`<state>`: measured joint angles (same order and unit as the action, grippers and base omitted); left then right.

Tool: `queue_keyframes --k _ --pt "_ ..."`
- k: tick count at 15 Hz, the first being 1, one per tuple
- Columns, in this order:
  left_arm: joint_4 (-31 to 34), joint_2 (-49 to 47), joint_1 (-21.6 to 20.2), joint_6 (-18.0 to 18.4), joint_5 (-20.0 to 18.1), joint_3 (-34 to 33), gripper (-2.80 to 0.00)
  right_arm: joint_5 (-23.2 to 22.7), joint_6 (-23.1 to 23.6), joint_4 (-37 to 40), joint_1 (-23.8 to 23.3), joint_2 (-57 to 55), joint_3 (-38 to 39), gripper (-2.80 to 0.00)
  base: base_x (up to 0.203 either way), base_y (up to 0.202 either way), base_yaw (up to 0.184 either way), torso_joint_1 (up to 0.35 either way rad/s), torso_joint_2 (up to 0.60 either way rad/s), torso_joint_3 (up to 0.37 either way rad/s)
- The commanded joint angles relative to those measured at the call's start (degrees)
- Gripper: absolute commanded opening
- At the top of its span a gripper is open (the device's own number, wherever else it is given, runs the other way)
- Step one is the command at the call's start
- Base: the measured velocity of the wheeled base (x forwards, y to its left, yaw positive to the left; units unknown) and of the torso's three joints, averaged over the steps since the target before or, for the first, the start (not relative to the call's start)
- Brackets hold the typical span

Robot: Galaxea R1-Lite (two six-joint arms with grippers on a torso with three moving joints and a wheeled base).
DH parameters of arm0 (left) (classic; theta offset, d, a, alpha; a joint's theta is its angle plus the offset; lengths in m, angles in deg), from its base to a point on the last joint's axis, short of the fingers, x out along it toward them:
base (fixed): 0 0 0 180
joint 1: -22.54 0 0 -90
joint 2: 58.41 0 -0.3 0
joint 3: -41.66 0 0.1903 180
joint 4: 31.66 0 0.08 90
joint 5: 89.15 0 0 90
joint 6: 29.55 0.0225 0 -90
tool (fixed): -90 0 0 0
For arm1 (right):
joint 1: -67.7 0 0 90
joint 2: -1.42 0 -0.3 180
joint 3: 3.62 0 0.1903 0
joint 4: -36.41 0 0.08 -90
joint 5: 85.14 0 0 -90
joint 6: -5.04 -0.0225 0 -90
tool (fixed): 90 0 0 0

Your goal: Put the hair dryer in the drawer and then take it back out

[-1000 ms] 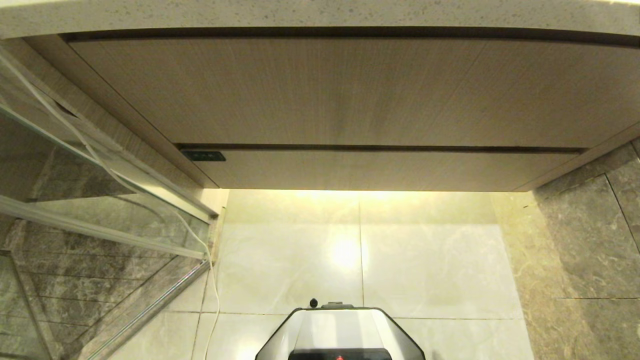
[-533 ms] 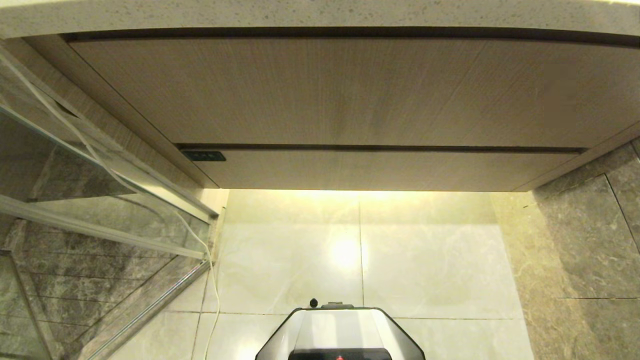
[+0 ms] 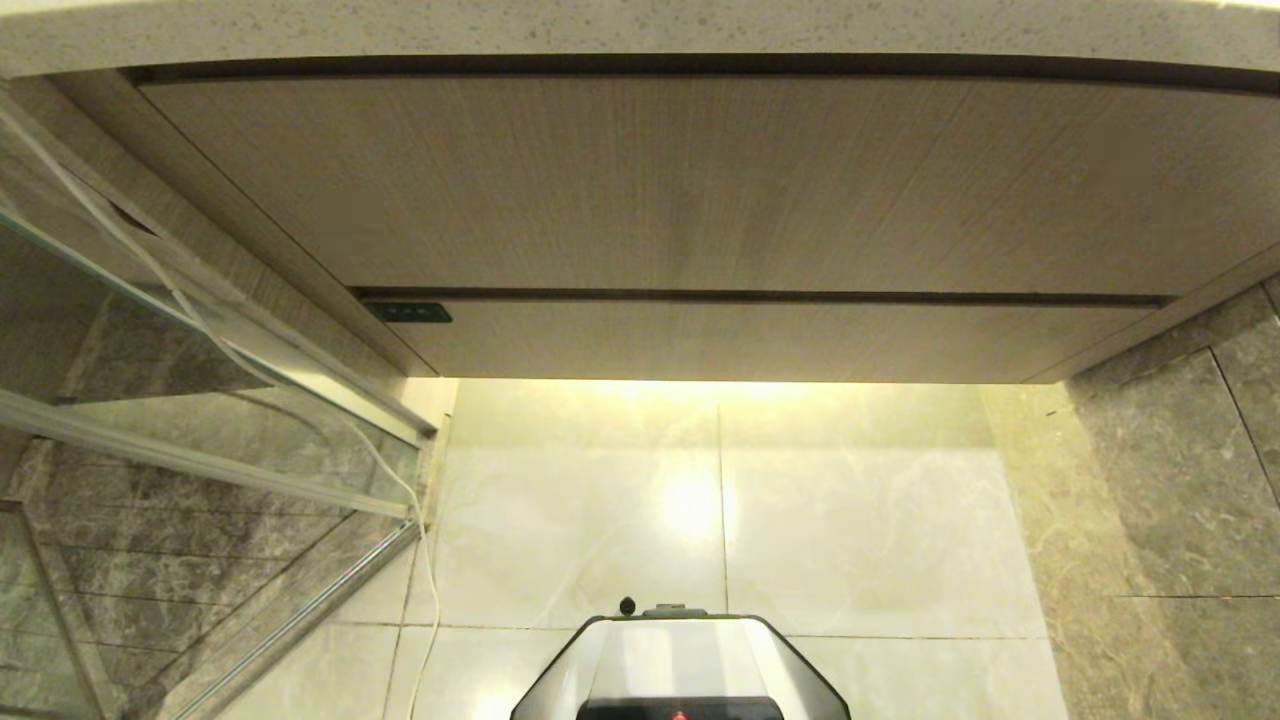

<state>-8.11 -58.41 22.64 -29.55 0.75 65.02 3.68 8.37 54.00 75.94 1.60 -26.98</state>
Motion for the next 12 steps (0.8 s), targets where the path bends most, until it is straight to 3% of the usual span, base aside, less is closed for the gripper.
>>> queue_keyframes --k 1,6,12 --pt "0.00 0.00 -0.01 0.00 0.01 -0.09 -2.80 0.10 0.09 -0.20 0.02 2.11 2.27 -2.80 0.000 0.000 0.000 0.000 0.00 0.000" --pt "0.00 0.00 -0.01 0.00 0.01 -0.09 -2.80 -0.40 2.91 -0.35 0.02 2.11 2.19 -2.80 0.000 0.000 0.000 0.000 0.00 0.000" --pt "0.00 0.00 -0.01 0.00 0.01 -0.09 -2.80 -0.14 2.05 -0.20 0.02 2.11 2.29 -2.80 0.000 0.000 0.000 0.000 0.00 0.000"
